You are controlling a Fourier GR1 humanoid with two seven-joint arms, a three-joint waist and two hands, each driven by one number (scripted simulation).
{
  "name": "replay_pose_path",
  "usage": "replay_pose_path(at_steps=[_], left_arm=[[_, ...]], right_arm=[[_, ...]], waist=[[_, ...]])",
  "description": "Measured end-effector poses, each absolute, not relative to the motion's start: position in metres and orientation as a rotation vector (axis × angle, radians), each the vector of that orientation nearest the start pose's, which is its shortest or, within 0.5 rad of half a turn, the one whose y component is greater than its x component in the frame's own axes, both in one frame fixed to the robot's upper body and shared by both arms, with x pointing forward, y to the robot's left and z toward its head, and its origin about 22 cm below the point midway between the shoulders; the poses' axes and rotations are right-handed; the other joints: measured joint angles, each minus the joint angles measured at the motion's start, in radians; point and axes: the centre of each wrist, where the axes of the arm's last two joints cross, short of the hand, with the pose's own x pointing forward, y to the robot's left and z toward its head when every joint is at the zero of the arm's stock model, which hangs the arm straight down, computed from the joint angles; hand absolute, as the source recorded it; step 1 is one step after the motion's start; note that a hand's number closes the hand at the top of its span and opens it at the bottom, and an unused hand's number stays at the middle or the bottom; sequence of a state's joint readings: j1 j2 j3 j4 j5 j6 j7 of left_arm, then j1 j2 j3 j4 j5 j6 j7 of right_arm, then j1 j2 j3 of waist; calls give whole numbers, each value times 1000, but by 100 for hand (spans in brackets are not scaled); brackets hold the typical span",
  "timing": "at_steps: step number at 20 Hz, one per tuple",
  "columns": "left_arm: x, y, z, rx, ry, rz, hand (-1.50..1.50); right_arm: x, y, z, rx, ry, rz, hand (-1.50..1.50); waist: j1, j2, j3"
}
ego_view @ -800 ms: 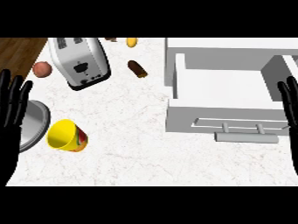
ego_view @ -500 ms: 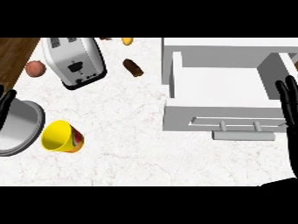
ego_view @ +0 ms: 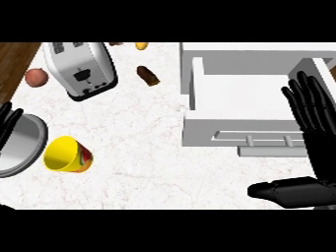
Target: Pick up the cup, place it into the drawer and close the drawer
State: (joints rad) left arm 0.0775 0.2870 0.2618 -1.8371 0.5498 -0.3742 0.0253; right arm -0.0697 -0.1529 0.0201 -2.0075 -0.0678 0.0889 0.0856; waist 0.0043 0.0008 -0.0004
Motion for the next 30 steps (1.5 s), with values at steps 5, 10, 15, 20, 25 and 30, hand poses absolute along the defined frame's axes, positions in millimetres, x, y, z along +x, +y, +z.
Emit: replay_pose_path(at_steps=[5, 10, 15, 20, 25, 30], left_arm=[[225, 353, 60, -254, -1796, -24, -150], [230, 374, 27, -211, -1744, -21, -150], [231, 384, -9, -154, -1698, -14, -150], [230, 397, -42, -121, -1653, -11, -150], [235, 398, -66, -119, -1660, -30, -150], [231, 395, -97, -73, -1629, -32, -150]], right_arm=[[238, -240, 123, 72, -1963, 248, -150], [248, -240, 128, 72, -1978, 259, -150], [254, -243, 129, 69, -1990, 261, -150], [260, -243, 134, 56, -1999, 255, -150], [263, -251, 135, 54, -1999, 255, -150], [268, -244, 140, 60, -2000, 260, -150]], waist=[[-4, 0, 0], [-6, 0, 0], [-7, 0, 0], [-8, 1, 0], [-9, -3, 7], [-13, -1, 6]])
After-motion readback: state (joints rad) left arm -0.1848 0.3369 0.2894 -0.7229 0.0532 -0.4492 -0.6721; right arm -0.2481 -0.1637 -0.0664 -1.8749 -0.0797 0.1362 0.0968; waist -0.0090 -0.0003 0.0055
